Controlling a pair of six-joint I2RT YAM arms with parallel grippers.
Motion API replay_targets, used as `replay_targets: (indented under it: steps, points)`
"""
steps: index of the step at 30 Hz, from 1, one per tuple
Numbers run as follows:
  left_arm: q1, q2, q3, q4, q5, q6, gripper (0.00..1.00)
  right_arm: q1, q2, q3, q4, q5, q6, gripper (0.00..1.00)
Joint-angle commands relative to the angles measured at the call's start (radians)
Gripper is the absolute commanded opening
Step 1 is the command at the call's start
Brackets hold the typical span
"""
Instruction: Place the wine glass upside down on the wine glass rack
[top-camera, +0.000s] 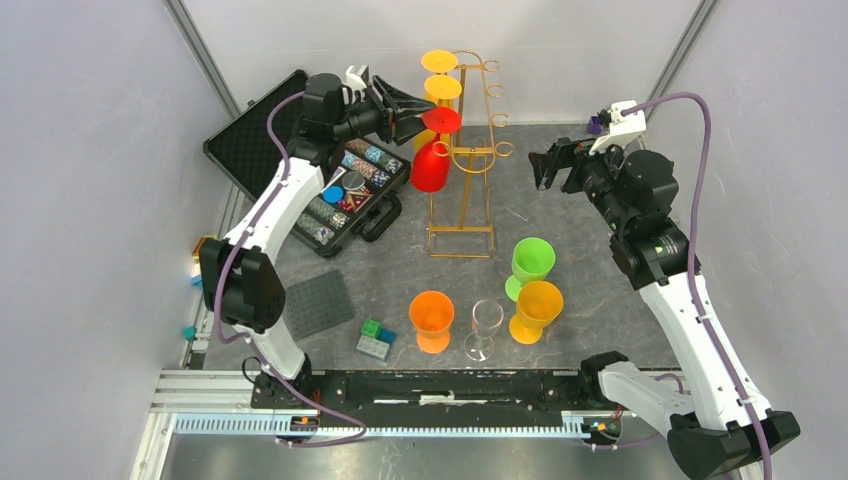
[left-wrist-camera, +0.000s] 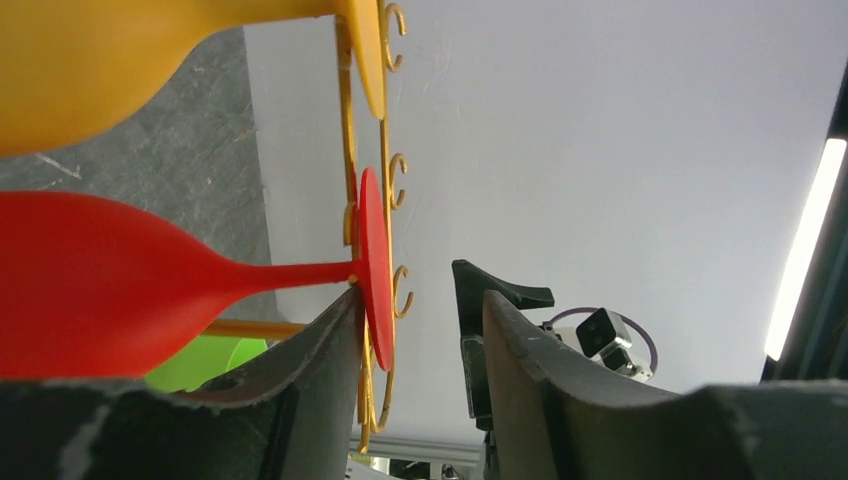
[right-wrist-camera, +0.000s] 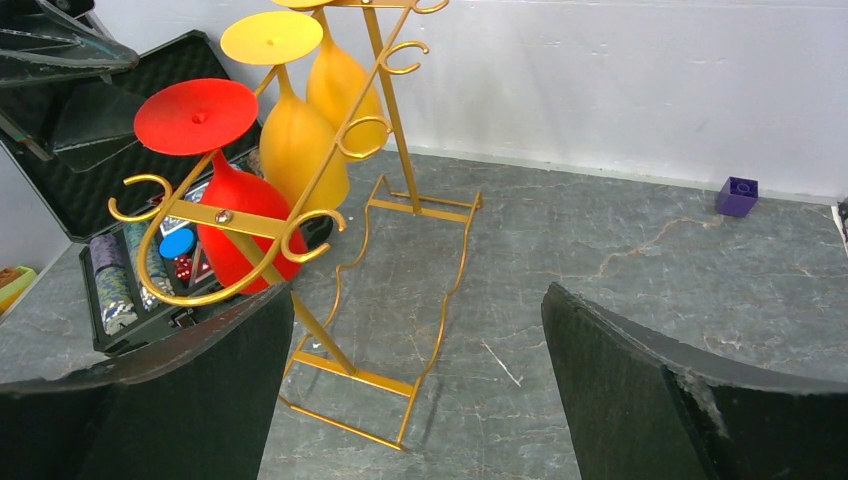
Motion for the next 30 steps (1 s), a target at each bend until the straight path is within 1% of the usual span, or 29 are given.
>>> replay_targets:
  steps: [1,4,8,16,19,24,30]
  points:
    - [0.0,-0.074,0.005,-0.151,-0.013,0.121,0.55,-0.004,-0.013,0.019,0.024,-0.004,-0.007,0.98]
    - [0.005,-0.1,0.018,-0.264,-0.049,0.197,0.6,-0.004,-0.012,0.027,0.024,-0.002,-0.008,0.98]
    - [0.014,-0.118,0.038,-0.37,-0.067,0.27,0.64,-0.004,-0.013,0.028,0.023,-0.004,-0.013,0.98]
    - [0.014,-0.197,0.001,-0.475,-0.09,0.366,0.65,-0.004,-0.019,0.024,0.016,-0.012,-0.016,0.98]
    - [0.014,-0.25,-0.04,-0.518,-0.099,0.409,0.64,-0.004,-0.022,0.018,0.017,-0.017,-0.016,0.98]
    - [0.005,-0.351,-0.123,-0.634,-0.14,0.508,0.64,-0.004,-0.022,0.004,0.016,-0.027,-0.011,0.98]
    - [-0.051,-0.474,-0.247,-0.733,-0.185,0.578,0.63,-0.003,-0.02,-0.007,0.018,-0.039,-0.004,0.98]
